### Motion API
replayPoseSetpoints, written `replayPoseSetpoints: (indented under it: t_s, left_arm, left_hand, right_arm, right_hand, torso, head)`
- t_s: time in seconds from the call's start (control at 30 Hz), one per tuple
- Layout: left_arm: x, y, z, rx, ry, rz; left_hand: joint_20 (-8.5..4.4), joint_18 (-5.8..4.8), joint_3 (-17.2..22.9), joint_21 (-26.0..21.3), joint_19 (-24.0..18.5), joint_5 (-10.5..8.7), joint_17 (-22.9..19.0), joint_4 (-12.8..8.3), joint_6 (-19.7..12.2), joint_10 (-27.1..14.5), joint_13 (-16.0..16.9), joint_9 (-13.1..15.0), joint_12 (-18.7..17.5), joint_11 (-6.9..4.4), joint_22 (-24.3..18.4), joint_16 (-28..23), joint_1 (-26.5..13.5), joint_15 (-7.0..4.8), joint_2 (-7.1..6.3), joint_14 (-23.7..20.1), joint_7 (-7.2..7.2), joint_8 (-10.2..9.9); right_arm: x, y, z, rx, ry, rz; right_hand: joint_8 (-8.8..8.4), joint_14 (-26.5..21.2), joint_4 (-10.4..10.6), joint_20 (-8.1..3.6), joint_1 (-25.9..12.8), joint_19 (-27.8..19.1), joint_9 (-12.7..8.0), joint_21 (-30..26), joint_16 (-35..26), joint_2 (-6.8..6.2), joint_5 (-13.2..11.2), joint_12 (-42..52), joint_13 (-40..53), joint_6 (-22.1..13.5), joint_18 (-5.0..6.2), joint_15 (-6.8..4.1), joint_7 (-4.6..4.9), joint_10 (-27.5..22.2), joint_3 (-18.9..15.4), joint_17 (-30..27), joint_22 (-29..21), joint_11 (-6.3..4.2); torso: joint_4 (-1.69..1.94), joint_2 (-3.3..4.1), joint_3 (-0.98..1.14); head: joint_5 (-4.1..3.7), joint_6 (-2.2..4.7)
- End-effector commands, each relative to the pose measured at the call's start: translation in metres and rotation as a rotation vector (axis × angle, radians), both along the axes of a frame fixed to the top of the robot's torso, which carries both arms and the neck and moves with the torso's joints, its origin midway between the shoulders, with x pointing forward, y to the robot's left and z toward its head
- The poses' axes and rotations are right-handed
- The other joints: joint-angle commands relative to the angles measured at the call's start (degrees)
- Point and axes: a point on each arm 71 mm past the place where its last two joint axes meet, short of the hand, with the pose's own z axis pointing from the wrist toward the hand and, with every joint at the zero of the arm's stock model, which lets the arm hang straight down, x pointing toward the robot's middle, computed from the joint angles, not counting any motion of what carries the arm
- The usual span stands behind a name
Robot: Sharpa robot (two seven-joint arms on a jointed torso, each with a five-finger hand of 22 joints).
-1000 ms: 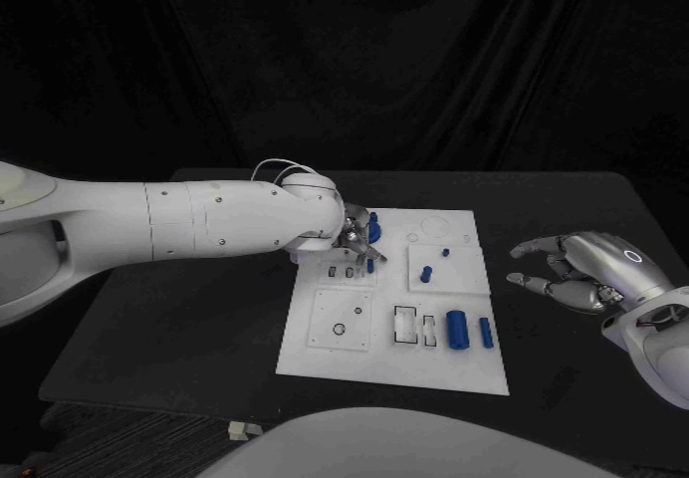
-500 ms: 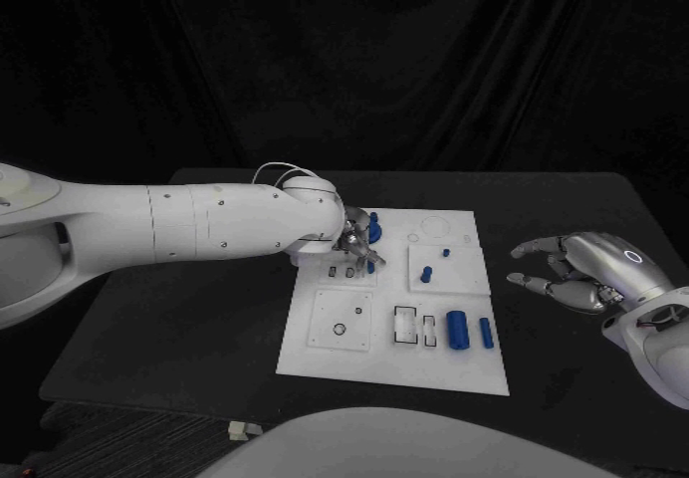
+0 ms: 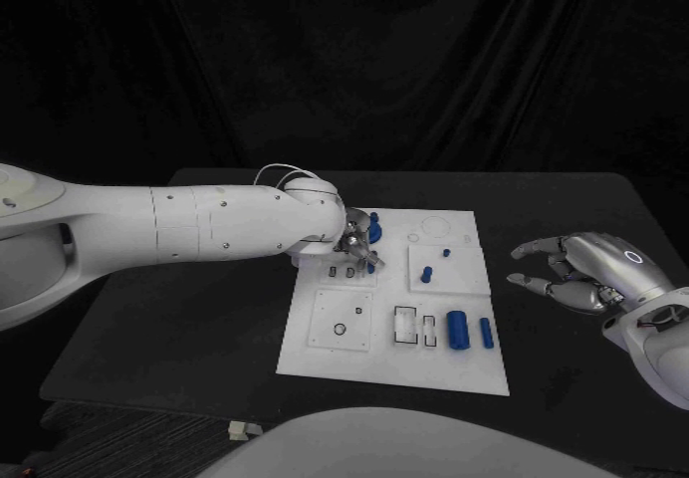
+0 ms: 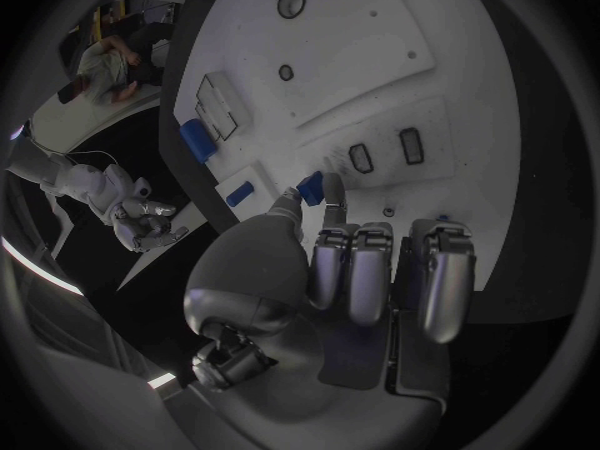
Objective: Assemble the parts on the task board
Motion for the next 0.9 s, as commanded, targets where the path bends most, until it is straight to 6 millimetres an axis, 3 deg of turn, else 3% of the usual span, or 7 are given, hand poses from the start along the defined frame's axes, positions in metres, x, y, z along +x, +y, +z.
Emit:
replayPoseSetpoints:
  t_s: [0.03,0.4,0.7,0.9]
  left_arm:
    - [-0.0017,-0.0034,-0.0016,-0.014,0.015,-0.021]
    - [-0.0025,-0.0040,-0.0028,-0.013,0.020,-0.025]
    - [-0.0031,-0.0013,-0.0030,-0.011,0.020,-0.019]
    - [-0.0042,0.0025,-0.0025,-0.014,0.016,-0.010]
  left_hand:
    - [-0.26,-0.79,0.4,0.2,6.0,0.81,15.1,-0.4,0.4,5.9,15.1,0.1,0.2,-0.34,15.1,-0.3,0.7,-0.24,-0.16,6.1,0.06,-0.6]
    - [-0.40,-0.79,3.3,0.2,6.0,6.00,15.1,-2.3,1.1,5.9,15.1,0.3,0.2,-0.52,15.1,-0.3,2.1,-0.40,-0.69,6.1,-0.15,-3.0]
    - [-0.53,-0.79,7.2,0.2,6.0,6.92,15.1,-3.9,1.5,5.9,15.1,0.6,0.2,-0.66,15.1,-0.3,2.9,-0.51,-1.33,6.1,-0.29,-4.5]
    - [-0.63,-0.79,12.7,0.2,6.0,8.98,15.1,-5.4,1.9,5.9,15.1,1.2,0.2,-0.71,15.1,-0.3,2.5,-0.58,-3.04,6.1,-0.32,-5.7]
  right_arm:
    - [-0.0004,-0.0006,-0.0015,-0.008,0.007,-0.013]
    - [-0.0004,-0.0011,-0.0027,-0.012,0.013,-0.015]
    - [-0.0012,-0.0015,-0.0065,-0.018,0.026,-0.018]
    - [-0.0014,-0.0019,-0.0078,-0.022,0.031,-0.019]
  right_hand:
    - [-0.11,5.9,-0.3,-0.43,0.8,5.4,-0.1,-0.1,0.2,-0.06,0.2,0.1,15.1,0.4,-0.27,-0.50,0.09,6.0,0.2,15.1,14.8,-0.18]
    - [-0.12,5.9,-0.3,-0.44,1.0,5.3,-0.1,-0.2,0.2,-0.01,0.2,0.1,15.1,0.4,-0.24,-0.51,0.10,6.0,0.2,15.1,14.8,-0.19]
    - [-0.15,5.9,-0.4,-0.45,1.3,5.1,-0.2,-0.4,0.2,0.14,0.4,0.1,15.1,0.5,-0.18,-0.51,0.12,6.0,0.4,15.1,14.7,-0.18]
    - [-0.20,5.9,-0.5,-0.45,1.6,5.0,-0.2,-0.5,0.2,0.22,0.6,0.1,15.1,0.6,-0.14,-0.50,0.15,6.0,0.5,15.1,14.7,-0.16]
  torso:
    - [0.04,0.07,0.01]
    - [0.02,0.03,-0.04]
    - [0.03,-0.03,-0.04]
    - [0.03,-0.07,-0.04]
  head:
    - [-0.01,0.00]
    - [0.14,0.00]
    - [0.22,0.00]
    - [0.35,0.00]
